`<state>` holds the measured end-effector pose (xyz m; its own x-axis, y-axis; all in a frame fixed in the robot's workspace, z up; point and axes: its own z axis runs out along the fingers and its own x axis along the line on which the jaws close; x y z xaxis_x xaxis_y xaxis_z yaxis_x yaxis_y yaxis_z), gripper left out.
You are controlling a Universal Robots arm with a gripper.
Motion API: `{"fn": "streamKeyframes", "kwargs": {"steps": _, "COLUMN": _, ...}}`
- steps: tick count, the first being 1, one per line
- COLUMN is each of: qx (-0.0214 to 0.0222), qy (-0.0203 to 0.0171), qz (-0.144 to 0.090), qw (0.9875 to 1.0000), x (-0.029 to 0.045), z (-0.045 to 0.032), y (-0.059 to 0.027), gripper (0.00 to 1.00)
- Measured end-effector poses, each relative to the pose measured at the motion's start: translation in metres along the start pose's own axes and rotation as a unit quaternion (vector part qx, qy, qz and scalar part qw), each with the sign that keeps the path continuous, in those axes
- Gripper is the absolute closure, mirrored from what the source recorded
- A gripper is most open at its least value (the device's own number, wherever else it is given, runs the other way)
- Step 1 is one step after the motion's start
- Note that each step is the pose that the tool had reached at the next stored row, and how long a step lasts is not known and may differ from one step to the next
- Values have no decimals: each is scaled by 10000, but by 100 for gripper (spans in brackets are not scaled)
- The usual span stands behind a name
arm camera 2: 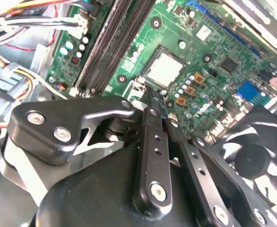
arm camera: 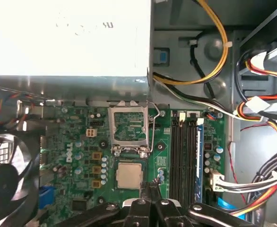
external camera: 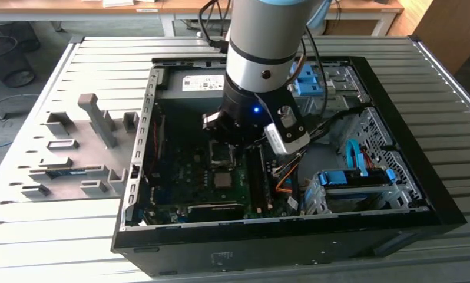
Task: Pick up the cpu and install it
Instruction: 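Place the cpu into insertion slot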
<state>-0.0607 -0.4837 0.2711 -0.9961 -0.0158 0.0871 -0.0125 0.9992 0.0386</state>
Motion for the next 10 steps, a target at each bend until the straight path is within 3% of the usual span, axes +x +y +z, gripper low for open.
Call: {"fn": "streamKeyframes", "kwargs": {"steps": 10, "qx": -11, "qy": 0, "qz": -1, "qw": 10000, "x": 2, "z": -26, "y": 1, "gripper": 90}}
